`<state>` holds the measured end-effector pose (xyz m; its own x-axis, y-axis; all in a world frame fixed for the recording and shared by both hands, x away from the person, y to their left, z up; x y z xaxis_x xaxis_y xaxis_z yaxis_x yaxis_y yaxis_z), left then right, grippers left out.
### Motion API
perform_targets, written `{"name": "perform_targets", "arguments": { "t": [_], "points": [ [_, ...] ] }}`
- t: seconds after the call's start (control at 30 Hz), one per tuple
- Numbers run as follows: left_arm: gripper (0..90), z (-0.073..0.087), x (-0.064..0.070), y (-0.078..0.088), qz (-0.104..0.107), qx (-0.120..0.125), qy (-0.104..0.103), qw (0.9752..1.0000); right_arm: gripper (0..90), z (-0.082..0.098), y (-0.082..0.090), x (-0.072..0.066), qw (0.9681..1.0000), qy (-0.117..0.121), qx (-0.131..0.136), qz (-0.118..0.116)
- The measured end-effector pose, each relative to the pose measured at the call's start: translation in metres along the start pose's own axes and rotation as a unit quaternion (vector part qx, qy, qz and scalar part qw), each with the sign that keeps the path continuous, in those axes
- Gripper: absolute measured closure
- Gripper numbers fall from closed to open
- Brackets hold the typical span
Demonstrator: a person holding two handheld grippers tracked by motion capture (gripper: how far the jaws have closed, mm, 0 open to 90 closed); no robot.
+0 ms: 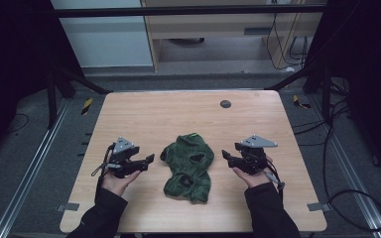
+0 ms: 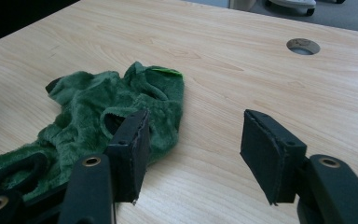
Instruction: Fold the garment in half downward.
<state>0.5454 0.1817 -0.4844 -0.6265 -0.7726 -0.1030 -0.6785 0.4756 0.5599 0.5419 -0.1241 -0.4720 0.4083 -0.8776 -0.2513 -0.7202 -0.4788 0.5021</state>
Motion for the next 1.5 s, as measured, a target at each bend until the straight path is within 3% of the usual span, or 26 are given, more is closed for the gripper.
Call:
{"name": "perform_targets", "arguments": {
  "t": [0.47, 0.87, 1.27, 1.5],
  "points": [
    [32.5, -0.020, -0.003, -0.009, 0.004, 0.012, 0.004, 0.9999, 45.0, -0.008, -0.016, -0.007, 0.9999, 0.004, -0.011, -0.007],
    [36.1, -0.032, -0.001, -0.025, 0.006, 0.007, -0.003, 1.0000, 47.9, -0.013, -0.035, -0.012, 0.9996, 0.001, -0.025, -0.012],
    [37.3, -0.042, 0.000, -0.042, 0.008, 0.008, -0.005, 0.9999, 49.2, -0.016, -0.051, -0.004, 0.9995, -0.009, -0.030, -0.008],
    [38.8, -0.039, -0.004, -0.052, 0.005, 0.002, -0.002, 1.0000, 50.8, -0.014, -0.065, 0.000, 0.9991, -0.011, -0.041, -0.002]
  ]
}}
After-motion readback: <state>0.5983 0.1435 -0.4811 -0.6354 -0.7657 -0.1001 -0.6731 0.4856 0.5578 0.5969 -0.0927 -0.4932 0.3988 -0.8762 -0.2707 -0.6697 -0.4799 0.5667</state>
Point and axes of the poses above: each handheld gripper's, and its own axes: y roughly backward along the jaws, z roughly out of its underside, x roughly to its right, the point moved 9 cm from there along -y, roughly forward along the jaws, and after that the axes turned 12 degrees about -y, right-handed, at the moved point
